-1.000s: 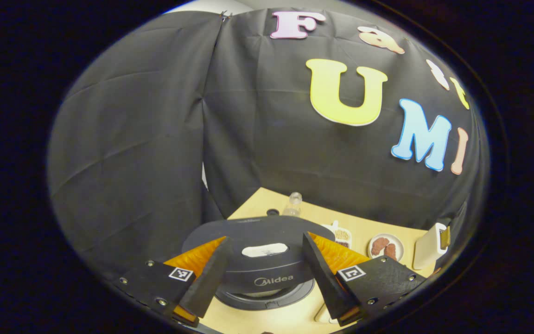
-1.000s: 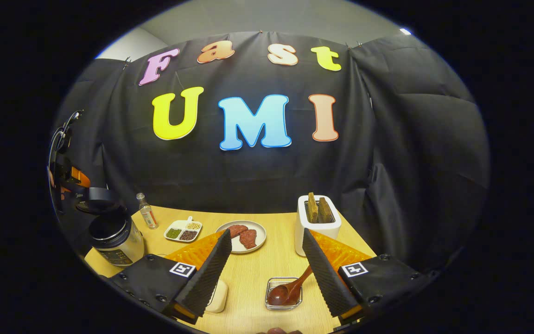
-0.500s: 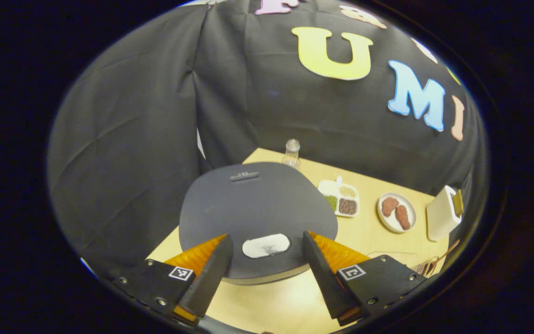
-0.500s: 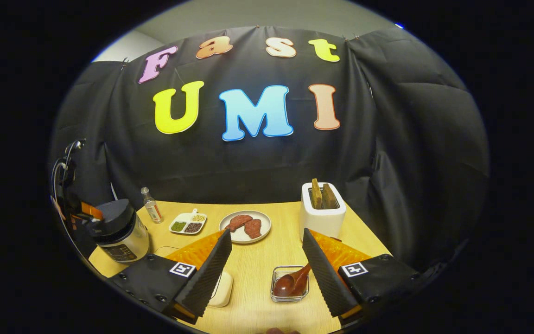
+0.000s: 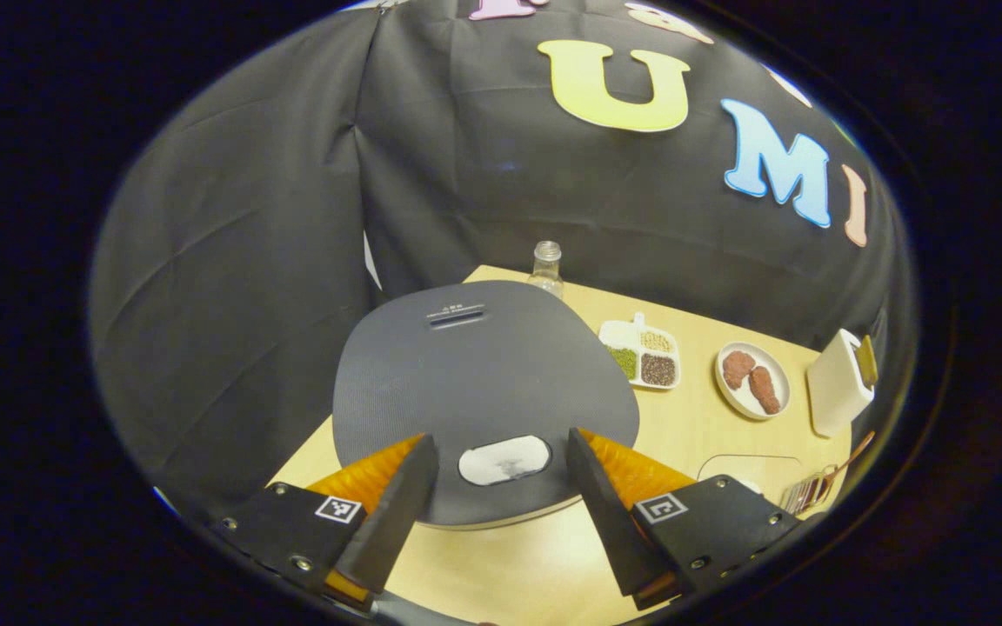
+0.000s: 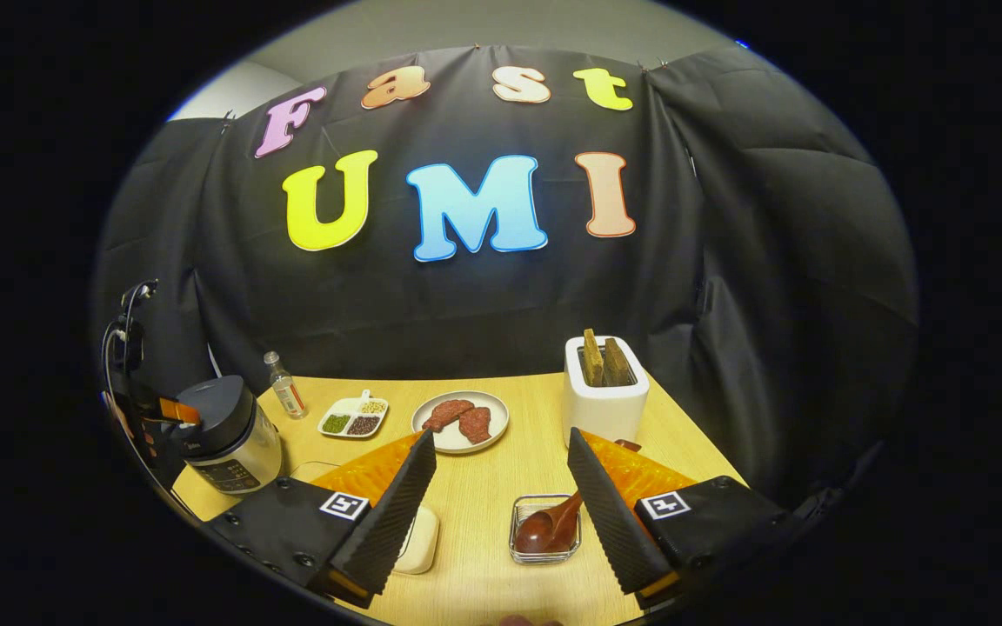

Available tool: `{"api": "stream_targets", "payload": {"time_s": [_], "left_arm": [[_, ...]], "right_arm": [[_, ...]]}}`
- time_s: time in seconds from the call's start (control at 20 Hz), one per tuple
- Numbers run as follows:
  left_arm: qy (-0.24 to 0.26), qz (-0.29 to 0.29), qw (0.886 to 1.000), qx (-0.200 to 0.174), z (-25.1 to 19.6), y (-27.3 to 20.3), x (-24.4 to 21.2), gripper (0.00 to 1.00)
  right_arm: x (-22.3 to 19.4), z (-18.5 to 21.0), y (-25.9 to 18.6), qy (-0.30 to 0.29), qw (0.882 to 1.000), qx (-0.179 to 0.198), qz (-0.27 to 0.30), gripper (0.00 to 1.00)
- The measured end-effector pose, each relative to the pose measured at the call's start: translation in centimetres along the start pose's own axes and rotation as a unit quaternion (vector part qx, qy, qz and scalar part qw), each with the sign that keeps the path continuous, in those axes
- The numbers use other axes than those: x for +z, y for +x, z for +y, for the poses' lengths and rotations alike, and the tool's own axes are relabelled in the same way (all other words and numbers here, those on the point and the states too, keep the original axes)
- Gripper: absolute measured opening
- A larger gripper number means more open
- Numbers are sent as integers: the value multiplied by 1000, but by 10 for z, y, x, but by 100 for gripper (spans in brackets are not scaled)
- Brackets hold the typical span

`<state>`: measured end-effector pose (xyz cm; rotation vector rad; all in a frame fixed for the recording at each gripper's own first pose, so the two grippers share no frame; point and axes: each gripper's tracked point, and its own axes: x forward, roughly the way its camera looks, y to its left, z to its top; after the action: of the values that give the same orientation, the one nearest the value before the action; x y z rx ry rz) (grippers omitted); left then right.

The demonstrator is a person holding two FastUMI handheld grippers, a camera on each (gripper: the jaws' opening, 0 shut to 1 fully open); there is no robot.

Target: Close the left gripper, press the button to open the rice cooker; take a wooden spoon from the chopstick holder with the right hand, scoop a spoonful of rice and pour it into the rice cooker, then put the wooden spoon back into the chopstick holder.

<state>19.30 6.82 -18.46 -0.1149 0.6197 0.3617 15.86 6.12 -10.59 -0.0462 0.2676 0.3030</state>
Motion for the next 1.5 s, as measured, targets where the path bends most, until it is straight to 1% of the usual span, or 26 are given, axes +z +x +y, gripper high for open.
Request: {"api": "stream_targets", "payload": {"time_s": [0.05,0.1,0.2,0.25,0.4,0.45,0.5,0.55,0.8,0.85,0.95,1.0,1.05,1.1,1.2,1.25,1.3,1.4,1.45,1.5], "left_arm": [[5,5,1000,0,1,-2,-3,98],[7,-3,1000,1,2,-1,0,98],[0,-4,1000,1,1,-2,-1,98],[1,-4,1000,1,1,-2,-2,99],[2,-3,1000,4,1,-2,-2,97],[3,-2,1000,5,0,-3,-2,99],[4,1,1000,8,1,-3,-2,97],[6,6,1000,11,1,-4,-2,99],[10,43,999,9,-5,-13,-10,98],[12,45,999,10,-7,-16,-12,96],[13,55,998,18,-11,-26,-23,97],[10,59,998,15,-17,-36,-29,96],[-5,72,997,-2,-30,-47,-42,97],[-20,81,996,-18,-40,-59,-51,94],[-36,64,997,-8,-37,-88,-49,95],[-34,50,998,-3,-33,-98,-44,93],[-28,33,999,-2,-31,-112,-34,95],[-4,-8,1000,-3,-28,-145,-8,94],[9,-35,999,-3,-26,-161,9,94],[19,-61,998,-6,-24,-177,22,93]], "right_arm": [[-2,0,0,8,1000,1,6,98],[-2,1,-4,18,1000,3,8,98],[-2,-2,-2,31,999,1,7,98],[-2,-3,-4,34,999,0,7,98],[-4,-12,-7,28,1000,-3,5,97],[-4,-17,-8,25,1000,-5,4,97],[-5,-21,-9,23,1000,-6,4,97],[-6,-25,-11,22,1000,-8,3,97],[-12,-51,-24,35,999,-15,3,97],[-17,-48,-24,37,999,-15,6,97],[-24,-60,-27,42,999,-15,13,97],[-26,-66,-27,45,999,-14,16,97],[-30,-71,-27,48,999,-11,19,98],[-35,-75,-24,48,999,-8,23,98],[-51,-80,-18,44,998,5,42,98],[-55,-81,-17,44,998,12,51,98],[-54,-90,-18,44,997,18,53,98],[-44,-88,-18,37,998,22,38,98],[-37,-87,-18,32,999,20,29,98],[-34,-75,-20,29,999,18,23,98]]}}
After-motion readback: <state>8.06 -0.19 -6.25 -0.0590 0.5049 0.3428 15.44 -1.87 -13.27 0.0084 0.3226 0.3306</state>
